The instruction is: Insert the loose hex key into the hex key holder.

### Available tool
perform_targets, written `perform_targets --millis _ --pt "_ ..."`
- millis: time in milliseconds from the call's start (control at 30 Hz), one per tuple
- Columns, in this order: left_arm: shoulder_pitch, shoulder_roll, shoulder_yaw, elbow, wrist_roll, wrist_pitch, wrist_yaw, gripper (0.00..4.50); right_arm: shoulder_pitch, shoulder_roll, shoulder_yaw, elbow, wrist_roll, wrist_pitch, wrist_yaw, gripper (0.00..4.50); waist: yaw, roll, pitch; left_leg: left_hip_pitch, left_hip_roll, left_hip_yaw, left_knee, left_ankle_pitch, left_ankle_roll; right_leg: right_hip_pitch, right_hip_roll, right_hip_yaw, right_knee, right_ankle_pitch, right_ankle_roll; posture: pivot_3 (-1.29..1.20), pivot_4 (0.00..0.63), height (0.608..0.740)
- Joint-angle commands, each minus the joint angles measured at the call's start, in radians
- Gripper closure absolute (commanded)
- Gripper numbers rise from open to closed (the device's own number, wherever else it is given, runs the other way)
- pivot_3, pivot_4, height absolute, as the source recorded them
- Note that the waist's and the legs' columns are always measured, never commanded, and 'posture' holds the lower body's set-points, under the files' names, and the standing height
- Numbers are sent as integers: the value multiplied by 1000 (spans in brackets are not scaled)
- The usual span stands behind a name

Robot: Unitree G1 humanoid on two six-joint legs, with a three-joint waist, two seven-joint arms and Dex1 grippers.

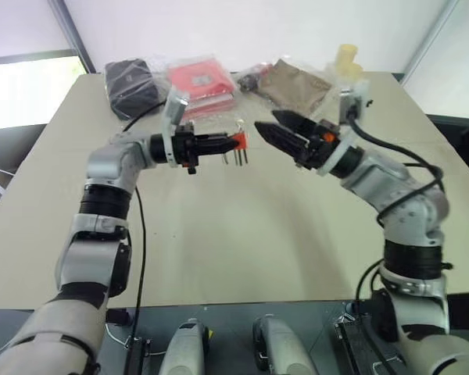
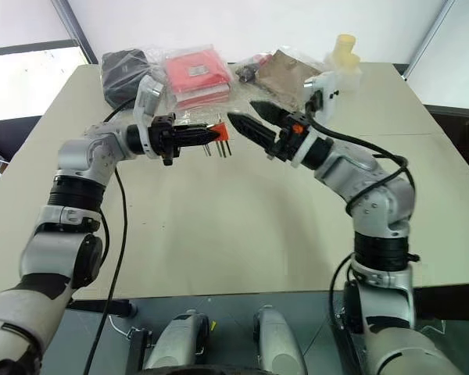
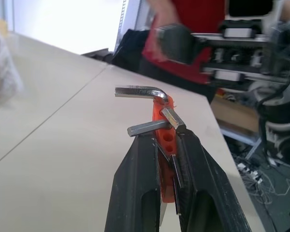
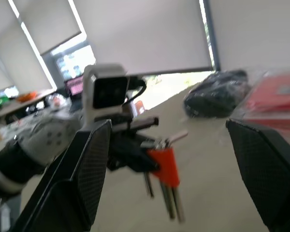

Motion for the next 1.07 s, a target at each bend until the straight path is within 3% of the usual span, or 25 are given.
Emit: perform_targets --millis 33,167,267,367,667,833,933,1067 --pt "92 58 -14 -91 -20 105 -22 4500 57 -150 75 -128 -73 -38 147 549 -4 0 0 0 0 0 0 0 0 0 0 0 0 0 0 0 150 740" --pt "183 95 22 -191 -97 331 33 4500 89 -204 121 -146 -129 -91 199 549 -10 0 0 1 1 0 0 0 1 0 2 1 0 0 0 0 150 740" --pt "255 110 53 -275 -171 520 86 4500 96 -185 151 -128 -172 -132 201 549 -7 0 0 1 1 0 0 0 1 0 2 1 0 0 0 0 150 740" --pt "300 91 75 -293 -192 589 171 4500 91 -144 178 -106 -200 -160 188 549 -3 0 0 1 1 0 0 0 1 0 1 1 0 0 0 0 150 740" --pt "374 130 -38 -298 -57 461 292 120 91 -85 202 -86 -244 -186 187 484 3 0 0 1 1 0 1 0 0 0 0 1 -1 0 0 0 150 740" --pt "351 192 -68 -183 135 117 394 120 108 -94 184 -83 -250 -187 190 484 1 0 0 2 1 1 0 0 0 2 0 1 -1 0 0 0 150 740" --pt "312 196 2 -137 134 25 447 120 122 -94 167 -73 -262 -197 175 484 0 0 0 3 1 1 0 0 0 2 1 1 -1 0 -1 0 150 740" --pt "333 193 62 -235 121 -29 494 120 149 -80 148 -49 -311 -234 126 484 3 0 0 0 1 1 0 0 0 0 -1 1 -1 0 0 0 150 740"
